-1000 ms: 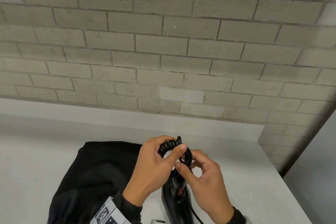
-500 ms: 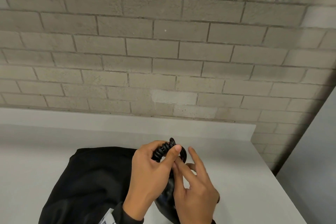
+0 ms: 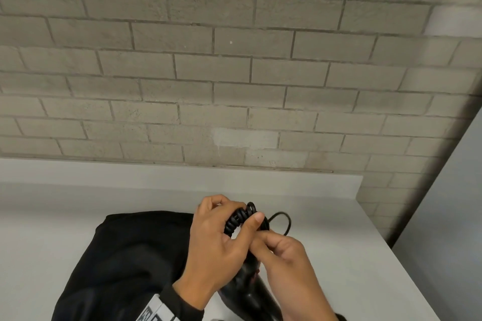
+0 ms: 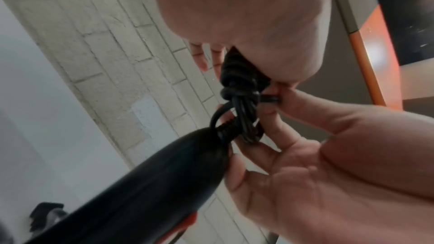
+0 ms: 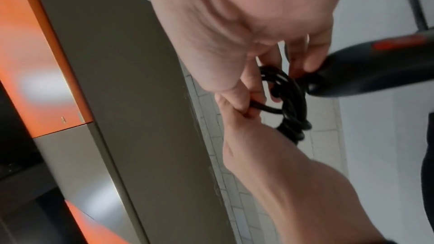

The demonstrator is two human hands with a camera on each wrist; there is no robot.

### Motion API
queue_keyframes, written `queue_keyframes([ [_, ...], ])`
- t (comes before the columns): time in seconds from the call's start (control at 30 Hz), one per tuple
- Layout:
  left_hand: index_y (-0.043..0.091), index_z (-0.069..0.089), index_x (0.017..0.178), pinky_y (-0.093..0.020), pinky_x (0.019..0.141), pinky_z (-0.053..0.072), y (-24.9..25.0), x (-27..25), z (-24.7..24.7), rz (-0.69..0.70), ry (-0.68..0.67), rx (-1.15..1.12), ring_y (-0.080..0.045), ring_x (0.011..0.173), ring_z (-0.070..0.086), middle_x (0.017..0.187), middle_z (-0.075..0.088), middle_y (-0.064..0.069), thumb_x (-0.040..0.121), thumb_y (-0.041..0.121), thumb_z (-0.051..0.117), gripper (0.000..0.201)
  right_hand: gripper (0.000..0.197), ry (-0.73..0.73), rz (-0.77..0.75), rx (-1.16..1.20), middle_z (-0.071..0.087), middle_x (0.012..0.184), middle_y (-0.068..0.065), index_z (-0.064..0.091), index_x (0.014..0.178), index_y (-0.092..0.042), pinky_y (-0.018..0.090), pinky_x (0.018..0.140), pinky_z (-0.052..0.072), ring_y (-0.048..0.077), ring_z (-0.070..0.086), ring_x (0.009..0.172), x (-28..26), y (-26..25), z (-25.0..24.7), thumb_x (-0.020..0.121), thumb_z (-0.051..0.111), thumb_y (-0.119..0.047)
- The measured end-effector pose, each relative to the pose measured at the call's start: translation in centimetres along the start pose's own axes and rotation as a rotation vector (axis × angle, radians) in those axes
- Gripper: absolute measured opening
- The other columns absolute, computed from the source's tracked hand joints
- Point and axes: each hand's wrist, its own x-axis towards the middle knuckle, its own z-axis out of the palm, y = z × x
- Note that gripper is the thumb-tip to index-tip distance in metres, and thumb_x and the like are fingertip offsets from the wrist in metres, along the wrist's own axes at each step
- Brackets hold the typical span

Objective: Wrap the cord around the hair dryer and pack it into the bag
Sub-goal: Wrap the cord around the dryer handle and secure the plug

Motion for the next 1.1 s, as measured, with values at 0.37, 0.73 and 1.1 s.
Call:
queue_keyframes([
  [0.37,0.03,0.068,0.116,-0.014,0.08,0.052,-2.3,1.2,-1.0,0.004,0.025,-0.044,-0.006,0.091,0.066,0.094,0.067,0.01,0.083,0.047,0.068,0.037,0.031,-0.059,-0.152,0.011,0.066,0.119,-0.01,0.074,0.083,-0.019,0.034,0.1,0.046,0.01,0.064,0.108,-0.6,1.0,-2.4,0.067,0.075,-0.045],
  [0.73,0.019,0.072,0.102,-0.021,0.073,0.051,-2.7,1.4,-0.8,0.153,-0.03,0.017,-0.011,0.09,0.06,0.091,0.069,0.015,0.09,0.041,0.062,0.027,0.031,-0.393,0.03,0.586,0.04,0.04,-0.005,0.059,0.066,-0.011,0.024,0.046,0.033,0.012,0.039,0.038,-1.8,1.8,-5.1,0.075,0.08,-0.031],
  [1.1,0.021,0.071,0.102,-0.011,0.077,0.049,-2.9,1.6,-0.9,0.118,-0.033,-0.017,-0.005,0.088,0.066,0.094,0.067,0.021,0.089,0.04,0.062,0.025,0.04,-0.449,0.064,0.808,0.064,0.062,0.026,0.062,0.066,0.0,0.032,0.064,0.047,0.03,0.065,0.055,-3.6,5.3,-5.1,0.046,0.094,-0.017],
])
